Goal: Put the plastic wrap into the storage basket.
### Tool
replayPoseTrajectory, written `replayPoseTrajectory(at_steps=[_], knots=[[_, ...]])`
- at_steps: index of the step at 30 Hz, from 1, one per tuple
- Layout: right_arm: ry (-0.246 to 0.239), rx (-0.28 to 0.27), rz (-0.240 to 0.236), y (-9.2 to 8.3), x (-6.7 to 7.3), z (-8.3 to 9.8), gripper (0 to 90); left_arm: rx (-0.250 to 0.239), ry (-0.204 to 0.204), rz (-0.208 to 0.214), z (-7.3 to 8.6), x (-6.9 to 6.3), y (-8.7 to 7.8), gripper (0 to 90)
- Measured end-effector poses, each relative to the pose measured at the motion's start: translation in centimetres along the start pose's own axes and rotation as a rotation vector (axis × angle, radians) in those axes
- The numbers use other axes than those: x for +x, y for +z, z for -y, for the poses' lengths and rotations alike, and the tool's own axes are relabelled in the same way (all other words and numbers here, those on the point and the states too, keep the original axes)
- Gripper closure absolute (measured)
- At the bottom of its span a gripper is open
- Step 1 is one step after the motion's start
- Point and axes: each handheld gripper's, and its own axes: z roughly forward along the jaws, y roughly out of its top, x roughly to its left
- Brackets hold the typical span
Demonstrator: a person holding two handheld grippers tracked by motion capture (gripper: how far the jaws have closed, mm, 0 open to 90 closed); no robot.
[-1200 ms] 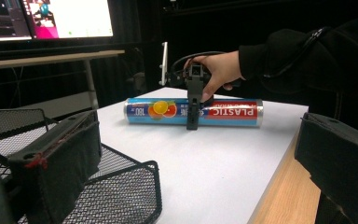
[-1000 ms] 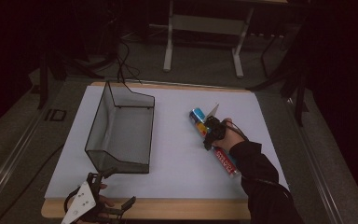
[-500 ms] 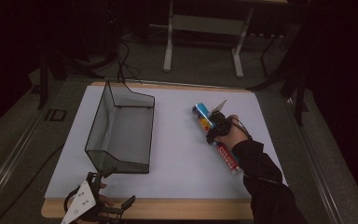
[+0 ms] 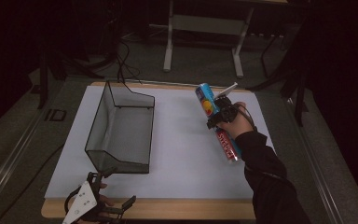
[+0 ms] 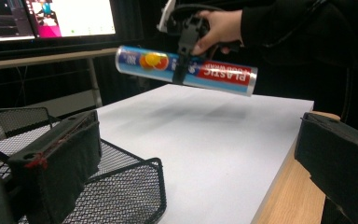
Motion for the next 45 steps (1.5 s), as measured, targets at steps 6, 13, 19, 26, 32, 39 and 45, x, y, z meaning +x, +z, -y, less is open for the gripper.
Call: replayPoseTrajectory(at_steps=[6,13,19,26,32,39,45], knots=[[0.027,-0.086,-0.043,-2.1,1.1,-1.2,31.7,-0.002,0.002,-0.001,0.0,0.0,0.0,1.1],[0.039,-0.151,-0.016,-3.4,3.1,-2.9,31.7,-0.002,0.001,0.0,0.0,0.0,0.0,1.1],[0.03,-0.196,-0.054,-4.5,5.4,-4.3,31.7,-0.004,0.002,-0.002,-0.1,0.0,-0.1,1.2],[0.045,-0.252,-0.116,-5.3,7.7,-5.7,31.7,-0.002,0.007,-0.013,-0.1,0.0,-0.1,1.1],[0.05,-0.299,-0.138,-5.5,9.2,-6.6,31.7,0.0,0.009,-0.019,0.0,-0.1,-0.1,1.2],[0.085,-0.376,-0.192,-5.7,10.7,-7.3,31.7,0.0,0.009,-0.018,0.0,-0.1,-0.1,1.2],[0.109,-0.41,-0.242,-5.3,12.1,-7.9,31.7,0.002,0.015,-0.023,-0.1,-0.1,-0.1,1.2]])
